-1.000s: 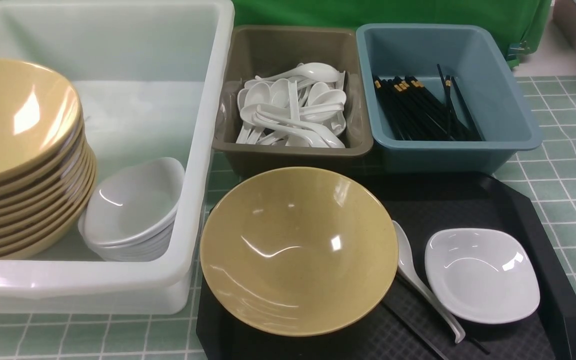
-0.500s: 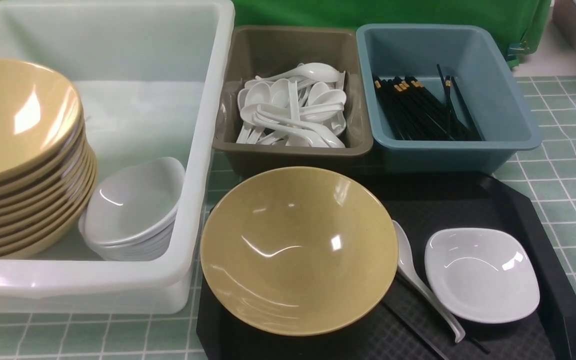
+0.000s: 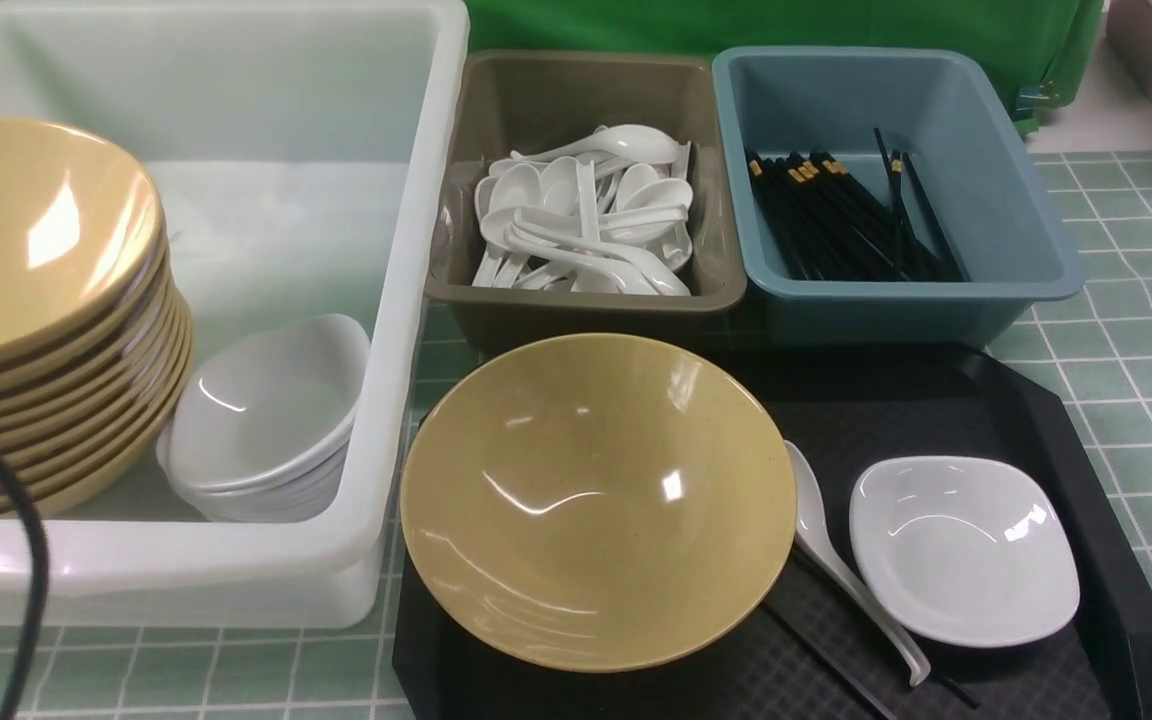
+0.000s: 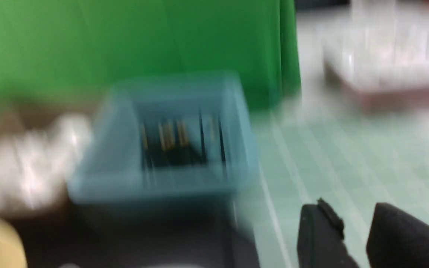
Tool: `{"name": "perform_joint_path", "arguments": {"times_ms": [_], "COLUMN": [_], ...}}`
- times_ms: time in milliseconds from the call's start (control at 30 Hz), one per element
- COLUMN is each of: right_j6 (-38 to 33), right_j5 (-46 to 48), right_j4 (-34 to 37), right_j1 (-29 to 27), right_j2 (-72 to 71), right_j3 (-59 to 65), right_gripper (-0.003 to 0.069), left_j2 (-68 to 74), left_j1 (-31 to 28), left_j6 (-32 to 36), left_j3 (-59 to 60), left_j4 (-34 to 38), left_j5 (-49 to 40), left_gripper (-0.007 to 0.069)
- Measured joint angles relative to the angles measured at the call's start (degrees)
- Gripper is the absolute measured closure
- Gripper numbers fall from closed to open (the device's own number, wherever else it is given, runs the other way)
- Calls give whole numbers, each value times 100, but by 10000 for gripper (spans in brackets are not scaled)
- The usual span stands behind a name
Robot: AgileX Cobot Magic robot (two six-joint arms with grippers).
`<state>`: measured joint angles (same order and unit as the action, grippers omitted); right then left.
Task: On blue table put chopsticks spoon bowls plates into blue grey white boxes.
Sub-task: 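Grasp the large bowl on the tray by its rim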
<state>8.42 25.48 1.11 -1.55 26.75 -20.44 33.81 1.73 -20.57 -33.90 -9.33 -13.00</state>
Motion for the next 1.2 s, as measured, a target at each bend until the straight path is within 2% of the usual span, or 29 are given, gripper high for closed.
{"name": "perform_joint_path", "arguments": {"times_ms": [100, 133, 233, 300, 400, 467, 567, 667, 867, 900, 967, 1067, 1200], "right_j6": [-592, -1111, -2174, -2663, -3089, -3168, -3223, -3241, -3308, -3414, -3448, -3485, -3523], "right_j5": [715, 1077, 1668, 1834, 1840, 1661, 1217, 946, 964, 971, 976, 976, 971], "right_j4": [461, 826, 1500, 1734, 1860, 1933, 1983, 2194, 2452, 2469, 2482, 2499, 2499], "right_j1": [211, 335, 525, 581, 633, 728, 882, 1027, 1339, 1420, 1470, 1521, 1527], "right_j2": [175, 313, 633, 898, 1378, 1729, 2099, 2409, 2608, 2613, 2618, 2618, 2618], "right_j3": [-74, -161, -358, -440, -462, -462, -467, -467, -467, -467, -467, -467, -467], "right_gripper": [484, 510, 566, 599, 622, 622, 622, 622, 622, 622, 622, 621, 622], "left_j2": [242, 439, 971, 1262, 1780, 2235, 2910, 3552, 4680, 5099, 5337, 6249, 6978], "left_j1": [345, 640, 1175, 1447, 1806, 2011, 2292, 2621, 3198, 3380, 3457, 3703, 3912], "left_j6": [382, 749, 1760, 2274, 2925, 3137, 3404, 3780, 3943, 3864, 3774, 3342, 3033], "left_j3": [-259, -466, -778, -867, -946, -1154, -1668, -2245, -3225, -3568, -3735, -4334, -4762], "left_j4": [335, 613, 1246, 1696, 2441, 3305, 4166, 4497, 4214, 3886, 3676, 2795, 2126], "left_j5": [-1117, -1766, -2630, -2644, -2080, -1616, -1545, -1960, -3115, -3373, -3478, -3849, -3991], "left_gripper": [623, 623, 623, 623, 623, 623, 623, 623, 623, 623, 623, 623, 623]}}
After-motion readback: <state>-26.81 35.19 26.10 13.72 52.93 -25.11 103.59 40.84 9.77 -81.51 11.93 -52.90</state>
